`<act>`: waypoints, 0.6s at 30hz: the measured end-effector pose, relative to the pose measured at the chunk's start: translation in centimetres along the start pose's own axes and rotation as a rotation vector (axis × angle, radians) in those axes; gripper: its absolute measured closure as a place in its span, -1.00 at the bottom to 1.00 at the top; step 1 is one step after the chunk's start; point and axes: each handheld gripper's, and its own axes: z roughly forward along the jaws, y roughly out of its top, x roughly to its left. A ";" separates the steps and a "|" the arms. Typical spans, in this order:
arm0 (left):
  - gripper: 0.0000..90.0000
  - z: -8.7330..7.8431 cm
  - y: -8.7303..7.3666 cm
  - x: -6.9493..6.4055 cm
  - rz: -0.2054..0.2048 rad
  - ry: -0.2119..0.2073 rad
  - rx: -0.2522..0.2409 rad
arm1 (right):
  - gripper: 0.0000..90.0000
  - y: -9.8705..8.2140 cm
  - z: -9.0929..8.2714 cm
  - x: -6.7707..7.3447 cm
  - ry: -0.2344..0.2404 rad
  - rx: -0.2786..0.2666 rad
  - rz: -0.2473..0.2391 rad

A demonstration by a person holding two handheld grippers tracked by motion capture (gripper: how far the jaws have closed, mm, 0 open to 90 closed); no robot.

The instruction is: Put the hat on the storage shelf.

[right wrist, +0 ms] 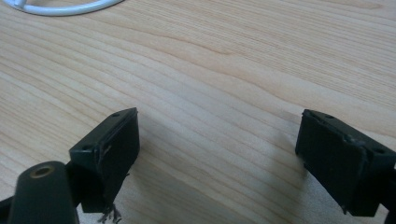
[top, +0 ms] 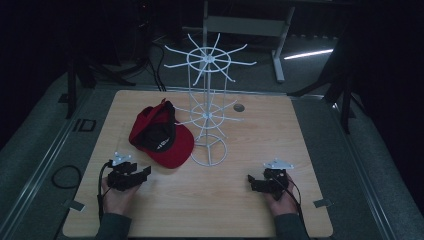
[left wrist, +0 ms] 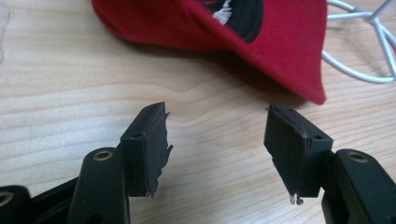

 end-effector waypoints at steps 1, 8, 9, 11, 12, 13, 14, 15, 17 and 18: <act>-0.12 0.0 0.0 0.0 0.000 0.000 0.000 | -0.70 0.0 0.0 0.0 0.000 0.000 0.000; -0.16 0.2 0.6 -1.0 0.004 -0.048 -0.007 | -0.70 0.0 0.0 0.0 0.000 0.000 0.000; -0.16 0.3 0.7 -1.1 0.001 -0.050 -0.006 | -0.70 0.0 0.0 0.0 0.000 0.000 0.000; -0.21 0.5 0.7 -1.2 -0.007 -0.053 -0.004 | -0.70 0.0 0.0 0.0 0.000 0.000 0.001; -0.21 0.7 0.8 -1.3 -0.011 -0.061 -0.002 | -0.70 0.0 0.0 0.0 0.000 0.000 0.001; -0.22 0.7 0.8 -1.3 -0.011 -0.061 -0.002 | -0.70 0.0 0.0 0.0 0.000 0.000 0.001; -0.24 0.9 0.9 -1.4 -0.014 -0.063 0.001 | -0.70 0.0 0.0 0.0 0.000 0.000 0.001; -0.25 0.9 0.9 -1.4 -0.014 -0.063 0.001 | -0.70 0.0 0.0 0.0 0.000 0.000 0.001; -0.27 1.2 1.0 -1.6 -0.020 -0.072 0.005 | -0.70 0.0 0.0 0.0 0.000 0.000 0.001; -0.27 1.3 1.0 -1.6 -0.026 -0.078 0.006 | -0.70 0.0 0.0 0.0 0.000 0.000 0.001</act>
